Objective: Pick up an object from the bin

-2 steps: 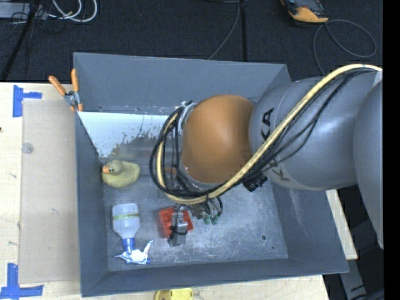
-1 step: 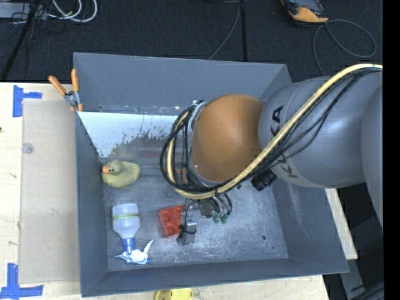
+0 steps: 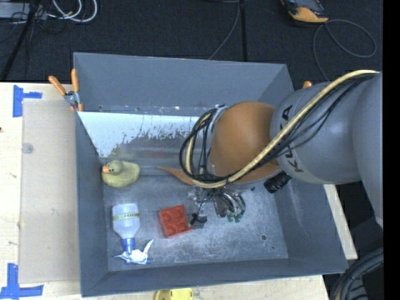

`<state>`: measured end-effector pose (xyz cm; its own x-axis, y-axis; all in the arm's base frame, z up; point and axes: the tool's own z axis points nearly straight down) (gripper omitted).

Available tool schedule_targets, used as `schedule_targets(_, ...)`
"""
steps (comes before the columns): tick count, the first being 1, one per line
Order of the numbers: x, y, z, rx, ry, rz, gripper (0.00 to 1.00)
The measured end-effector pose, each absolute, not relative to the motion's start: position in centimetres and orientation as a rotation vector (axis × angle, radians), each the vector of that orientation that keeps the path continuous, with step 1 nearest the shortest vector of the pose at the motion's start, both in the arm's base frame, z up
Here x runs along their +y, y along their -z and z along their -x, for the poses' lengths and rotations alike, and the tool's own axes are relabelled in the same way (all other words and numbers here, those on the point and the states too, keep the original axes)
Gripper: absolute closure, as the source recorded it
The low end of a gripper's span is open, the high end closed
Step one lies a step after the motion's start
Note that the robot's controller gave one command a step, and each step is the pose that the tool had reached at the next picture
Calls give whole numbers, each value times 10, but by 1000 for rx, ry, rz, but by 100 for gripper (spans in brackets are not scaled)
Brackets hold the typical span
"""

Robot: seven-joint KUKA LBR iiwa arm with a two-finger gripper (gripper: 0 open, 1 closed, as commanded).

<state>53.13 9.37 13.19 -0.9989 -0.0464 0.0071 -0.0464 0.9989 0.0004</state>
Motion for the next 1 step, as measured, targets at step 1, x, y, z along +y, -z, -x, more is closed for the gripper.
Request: schedule_targets(1,94,-132,-531,-3134,1,-70,0)
